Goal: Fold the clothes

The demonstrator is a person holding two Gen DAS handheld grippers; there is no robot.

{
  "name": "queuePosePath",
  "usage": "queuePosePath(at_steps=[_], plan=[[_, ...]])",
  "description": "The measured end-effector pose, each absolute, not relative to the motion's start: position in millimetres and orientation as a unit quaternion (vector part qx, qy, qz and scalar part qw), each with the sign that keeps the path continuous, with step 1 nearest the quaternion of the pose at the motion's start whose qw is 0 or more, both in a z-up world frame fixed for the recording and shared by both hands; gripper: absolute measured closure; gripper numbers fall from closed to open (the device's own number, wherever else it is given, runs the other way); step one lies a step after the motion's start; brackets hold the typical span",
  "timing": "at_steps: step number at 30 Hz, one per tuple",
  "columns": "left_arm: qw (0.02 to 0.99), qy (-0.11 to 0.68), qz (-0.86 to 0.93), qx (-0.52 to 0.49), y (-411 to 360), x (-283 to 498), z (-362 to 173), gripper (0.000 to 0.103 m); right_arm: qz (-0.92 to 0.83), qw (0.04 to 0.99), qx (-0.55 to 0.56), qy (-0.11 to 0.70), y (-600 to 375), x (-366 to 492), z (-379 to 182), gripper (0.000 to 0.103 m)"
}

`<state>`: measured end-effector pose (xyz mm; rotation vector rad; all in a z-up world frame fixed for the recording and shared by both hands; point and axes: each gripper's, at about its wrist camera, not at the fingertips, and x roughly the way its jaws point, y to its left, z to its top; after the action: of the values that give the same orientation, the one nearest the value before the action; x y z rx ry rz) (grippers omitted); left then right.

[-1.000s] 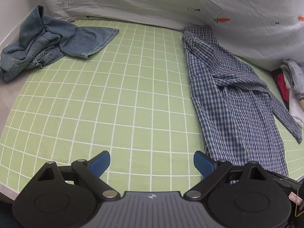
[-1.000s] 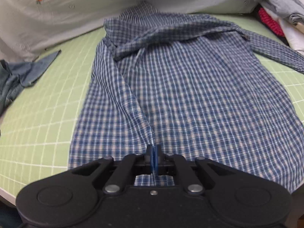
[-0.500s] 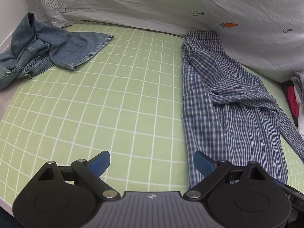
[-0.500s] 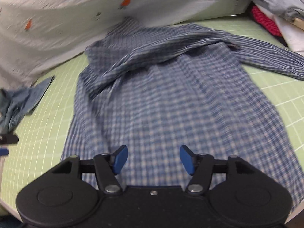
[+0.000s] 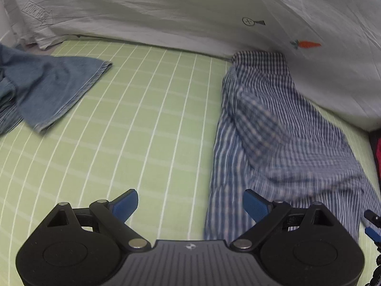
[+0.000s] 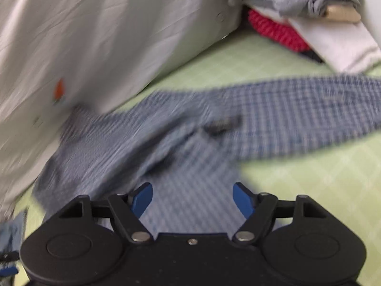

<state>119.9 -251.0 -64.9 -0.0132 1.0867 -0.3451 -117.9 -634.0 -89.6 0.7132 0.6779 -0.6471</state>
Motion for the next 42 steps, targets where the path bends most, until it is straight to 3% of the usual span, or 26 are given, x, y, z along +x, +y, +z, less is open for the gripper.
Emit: queuePosePath(at_steps=[12, 17, 19, 21, 22, 24, 27, 37, 42], plan=[[0.829, 0.534, -0.166, -0.011, -331.1, 236.2, -83.8, 0.011, -0.332, 0.827, 0.264, 0.369, -726.5, -30.9, -119.4, 0.025], [0.810, 0.561, -0.171, -0.023, -337.5, 253.7, -101.1, 0.033, -0.320, 0.835, 0.237, 0.380, -726.7, -20.8, -126.0, 0.021], [0.801, 0.572, -0.175, -0.032, -339.3, 258.3, -107.1, 0.047, -0.311, 0.841, 0.217, 0.386, -724.2, -17.4, -126.6, 0.033], [0.795, 0.580, -0.175, -0.042, -341.2, 261.0, -112.6, 0.058, -0.300, 0.844, 0.188, 0.402, -719.9, -11.3, -123.9, 0.061], [0.793, 0.582, -0.174, -0.047, -341.4, 262.3, -114.6, 0.071, -0.296, 0.845, 0.169, 0.411, -717.4, -7.5, -122.0, 0.064], [0.788, 0.589, -0.172, -0.060, -342.4, 266.0, -118.1, 0.089, -0.285, 0.855, 0.137, 0.412, -712.7, -2.8, -113.8, 0.091], [0.788, 0.586, -0.169, -0.082, -343.6, 271.5, -118.5, 0.096, -0.280, 0.870, 0.099, 0.393, -708.5, 1.9, -97.9, 0.094], [0.825, 0.526, -0.164, -0.128, -342.5, 303.8, -93.0, 0.098, -0.318, 0.910, 0.061, 0.258, -738.8, 12.6, -18.2, 0.098], [0.831, 0.534, -0.135, -0.072, -366.7, 304.7, -121.9, 0.098, -0.320, 0.897, 0.050, 0.299, -745.0, 35.1, -47.4, 0.098]])
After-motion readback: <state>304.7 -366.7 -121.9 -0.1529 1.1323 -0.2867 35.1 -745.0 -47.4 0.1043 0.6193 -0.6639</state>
